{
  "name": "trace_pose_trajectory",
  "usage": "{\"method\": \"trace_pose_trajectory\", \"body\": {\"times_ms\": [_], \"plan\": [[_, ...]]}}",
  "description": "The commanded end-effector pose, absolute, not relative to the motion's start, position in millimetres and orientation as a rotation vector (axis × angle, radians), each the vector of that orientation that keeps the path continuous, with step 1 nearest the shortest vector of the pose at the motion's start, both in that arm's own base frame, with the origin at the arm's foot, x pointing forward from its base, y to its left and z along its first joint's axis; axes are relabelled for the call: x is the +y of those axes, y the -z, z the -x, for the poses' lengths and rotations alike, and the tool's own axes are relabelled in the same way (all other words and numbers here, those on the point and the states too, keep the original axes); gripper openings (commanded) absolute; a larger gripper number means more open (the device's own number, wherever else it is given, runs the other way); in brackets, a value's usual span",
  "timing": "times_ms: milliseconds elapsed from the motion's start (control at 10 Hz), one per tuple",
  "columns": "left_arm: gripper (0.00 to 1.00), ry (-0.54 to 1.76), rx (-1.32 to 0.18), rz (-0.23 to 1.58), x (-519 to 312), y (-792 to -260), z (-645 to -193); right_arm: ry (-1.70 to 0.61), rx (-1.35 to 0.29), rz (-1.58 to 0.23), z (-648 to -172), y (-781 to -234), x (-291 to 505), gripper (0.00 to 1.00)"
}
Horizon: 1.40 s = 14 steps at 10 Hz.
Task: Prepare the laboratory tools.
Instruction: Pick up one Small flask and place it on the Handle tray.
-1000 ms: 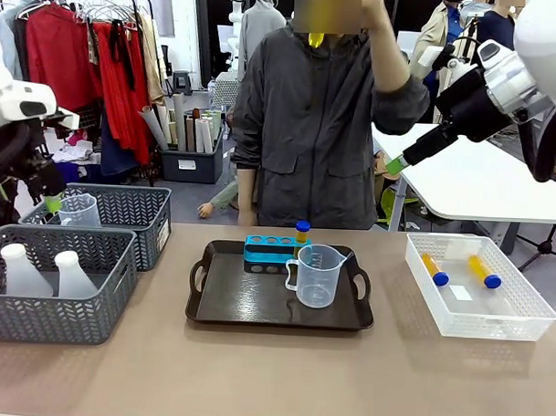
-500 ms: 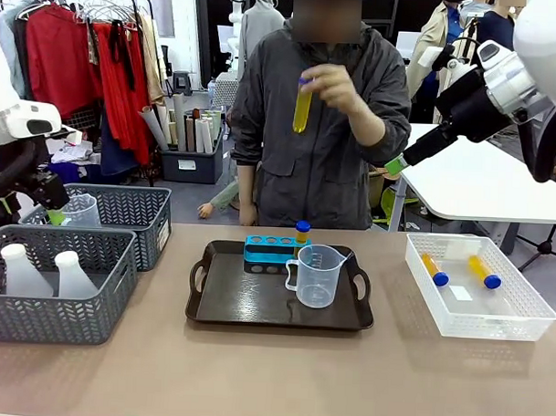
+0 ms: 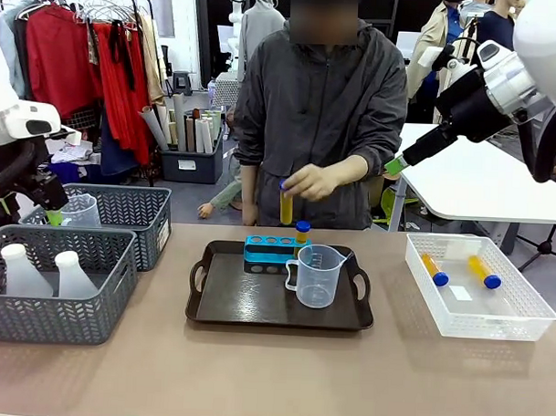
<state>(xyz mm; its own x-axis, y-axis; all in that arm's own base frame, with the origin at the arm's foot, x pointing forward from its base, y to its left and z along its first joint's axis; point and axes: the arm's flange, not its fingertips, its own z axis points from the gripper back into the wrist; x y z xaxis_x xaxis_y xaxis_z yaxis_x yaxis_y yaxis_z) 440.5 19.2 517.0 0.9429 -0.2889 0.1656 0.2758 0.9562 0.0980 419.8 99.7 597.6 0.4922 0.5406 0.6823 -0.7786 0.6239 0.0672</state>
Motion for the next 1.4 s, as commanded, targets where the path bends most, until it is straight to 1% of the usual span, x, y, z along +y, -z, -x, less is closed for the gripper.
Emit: {"method": "trace_pose_trajectory", "body": {"times_ms": [0,400,800,1300], "plan": [[1.00,0.246,-0.175,-0.120,30,-506,-445,-0.835,-0.677,-0.396,-420,-598,99,1.00],[1.00,0.159,-0.170,-0.165,54,-481,-449,-0.835,-0.677,-0.396,-420,-598,99,1.00],[1.00,0.077,-0.154,-0.133,77,-461,-451,-0.835,-0.677,-0.396,-420,-598,99,1.00],[1.00,0.040,-0.112,-0.100,89,-439,-448,-0.835,-0.677,-0.396,-420,-598,99,1.00]]}}
